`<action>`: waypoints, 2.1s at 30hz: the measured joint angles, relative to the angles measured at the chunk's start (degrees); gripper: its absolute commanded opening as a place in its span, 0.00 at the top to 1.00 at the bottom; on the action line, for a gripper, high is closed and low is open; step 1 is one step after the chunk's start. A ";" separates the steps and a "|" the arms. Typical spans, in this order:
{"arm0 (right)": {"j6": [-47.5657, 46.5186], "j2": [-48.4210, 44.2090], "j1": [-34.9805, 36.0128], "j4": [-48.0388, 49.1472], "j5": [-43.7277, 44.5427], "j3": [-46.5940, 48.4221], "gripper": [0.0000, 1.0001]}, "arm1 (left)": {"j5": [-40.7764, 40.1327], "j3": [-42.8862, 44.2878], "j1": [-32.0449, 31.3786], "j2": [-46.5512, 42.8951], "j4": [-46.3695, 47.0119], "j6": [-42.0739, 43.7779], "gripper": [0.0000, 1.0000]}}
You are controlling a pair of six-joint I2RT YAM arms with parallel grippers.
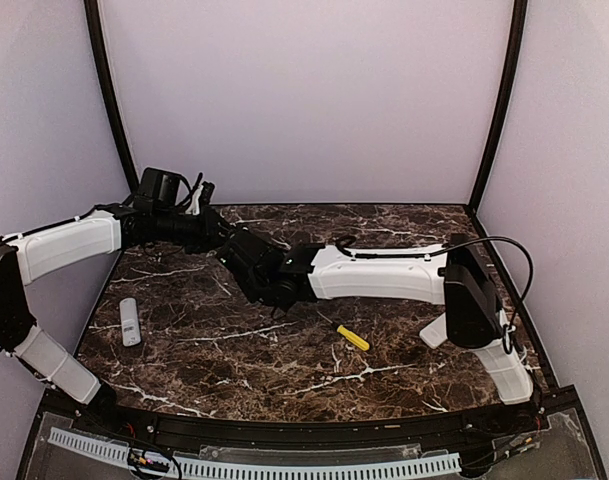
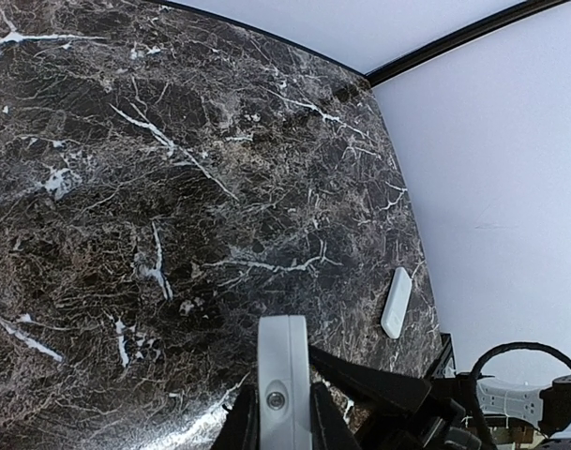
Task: Unload the batteries from the remote control
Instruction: Pass from the left arm to the right, then pass from the right arm to the left
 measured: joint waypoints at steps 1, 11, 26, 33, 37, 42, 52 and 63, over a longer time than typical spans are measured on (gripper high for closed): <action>-0.39 0.17 0.09 0.22 0.24 0.24 0.56 | 0.09 0.00 0.00 0.02 0.00 -0.04 1.00; -3.30 1.68 1.51 0.46 4.81 0.85 0.96 | -1.07 0.17 -0.07 0.92 -1.55 -4.04 0.86; 4.66 -9.75 -4.76 4.81 -9.11 -13.46 1.00 | -4.42 -3.48 3.93 -8.15 1.88 1.31 0.18; 5.66 -23.87 -13.40 12.59 -29.05 -25.31 1.00 | -3.76 -4.33 4.81 -16.70 7.82 7.08 0.14; 5.18 -28.22 -17.29 17.00 -44.48 -30.62 1.00 | 2.64 -4.31 4.74 -16.44 8.79 11.54 0.12; 4.07 -30.67 -19.12 17.27 -60.83 -33.27 1.00 | 10.25 -4.31 3.65 -16.83 8.81 17.20 0.09; 2.93 -33.40 -19.37 15.47 -79.10 -32.15 1.00 | 16.94 -4.31 0.63 -16.90 6.45 22.32 0.02; 2.75 -33.14 -18.88 13.40 -91.25 -28.63 1.00 | 24.09 -2.19 -4.09 -12.09 4.31 23.30 0.32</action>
